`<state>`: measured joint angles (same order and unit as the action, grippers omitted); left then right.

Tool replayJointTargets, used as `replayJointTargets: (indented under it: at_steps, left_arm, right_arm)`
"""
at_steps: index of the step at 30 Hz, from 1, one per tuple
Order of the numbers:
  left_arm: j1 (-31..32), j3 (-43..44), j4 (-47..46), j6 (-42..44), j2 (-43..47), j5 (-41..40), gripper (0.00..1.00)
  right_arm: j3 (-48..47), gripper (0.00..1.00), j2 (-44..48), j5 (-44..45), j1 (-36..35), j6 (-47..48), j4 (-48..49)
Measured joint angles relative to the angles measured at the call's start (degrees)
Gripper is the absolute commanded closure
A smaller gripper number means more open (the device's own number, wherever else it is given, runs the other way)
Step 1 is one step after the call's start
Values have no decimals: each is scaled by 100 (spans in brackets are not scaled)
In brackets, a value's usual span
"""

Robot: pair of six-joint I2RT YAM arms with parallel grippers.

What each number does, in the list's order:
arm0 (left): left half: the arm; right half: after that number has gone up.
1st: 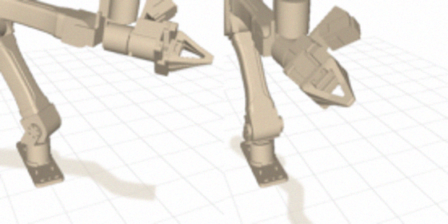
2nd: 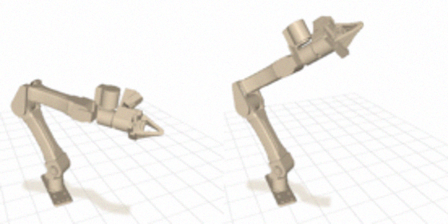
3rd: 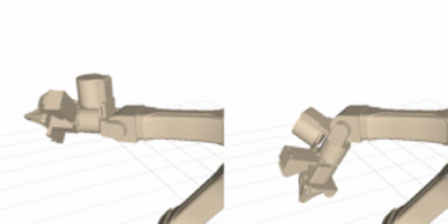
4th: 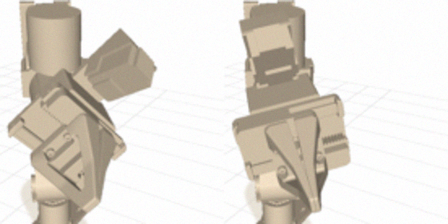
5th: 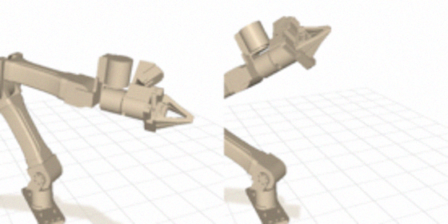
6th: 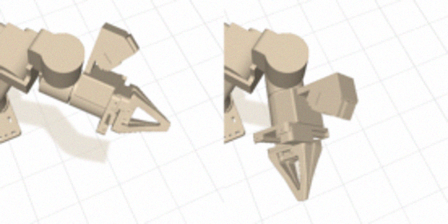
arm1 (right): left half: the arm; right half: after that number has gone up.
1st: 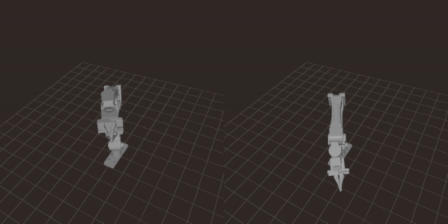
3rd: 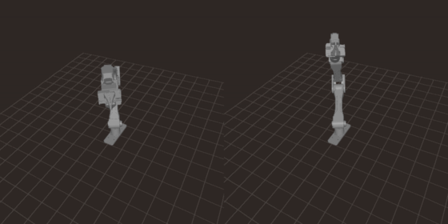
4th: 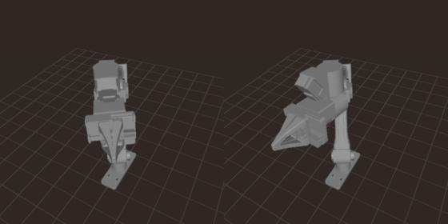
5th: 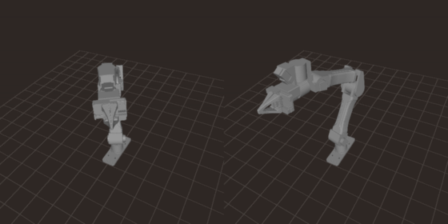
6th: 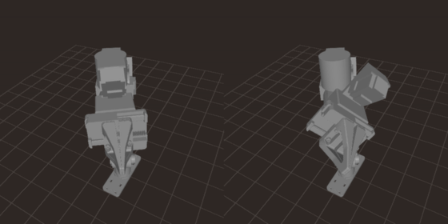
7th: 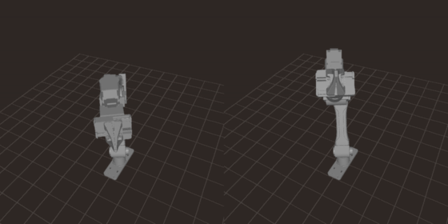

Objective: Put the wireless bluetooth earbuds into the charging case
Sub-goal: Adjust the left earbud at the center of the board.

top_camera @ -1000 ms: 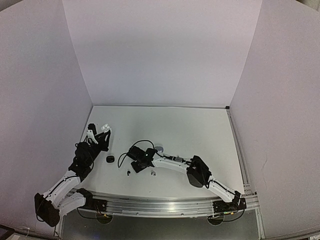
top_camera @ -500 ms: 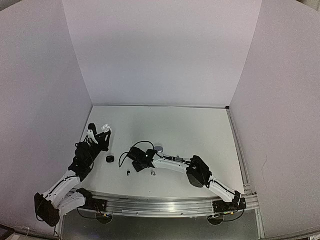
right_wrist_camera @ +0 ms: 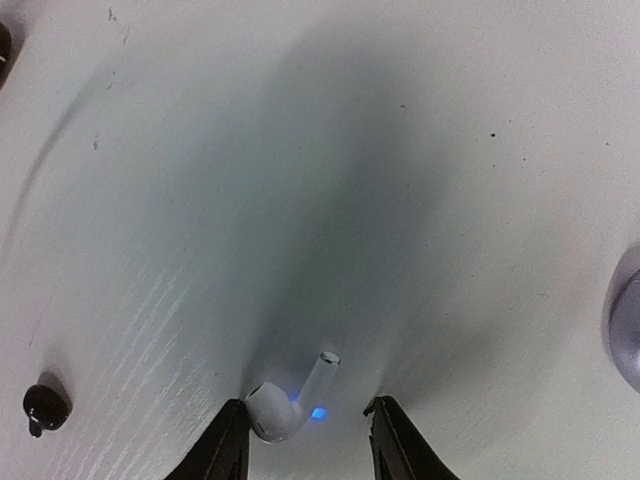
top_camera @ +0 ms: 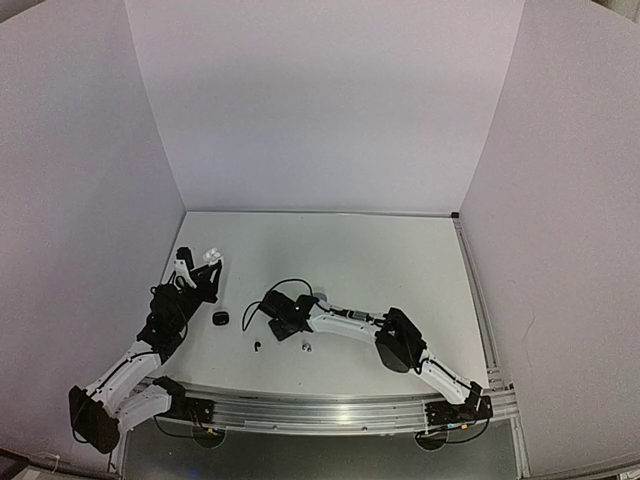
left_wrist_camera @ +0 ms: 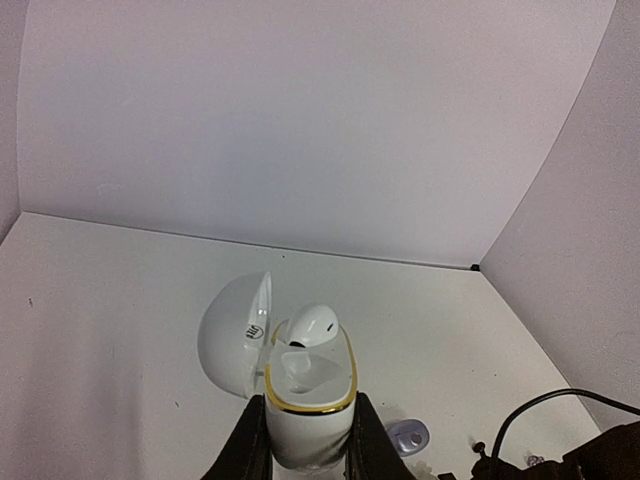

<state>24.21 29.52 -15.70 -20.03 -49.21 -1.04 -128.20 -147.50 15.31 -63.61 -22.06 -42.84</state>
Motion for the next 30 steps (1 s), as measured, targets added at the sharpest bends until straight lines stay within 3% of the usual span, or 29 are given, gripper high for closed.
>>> replayJointTargets:
  at_steps: [17, 30]
  left_arm:
    - [0, 0, 0, -2, 0, 0, 100]
    - [1, 0, -36, -44, 0, 0, 100]
  right_arm:
    - [697, 59, 428, -28, 244, 141, 0]
    - [713, 59, 451, -35, 357, 88, -50]
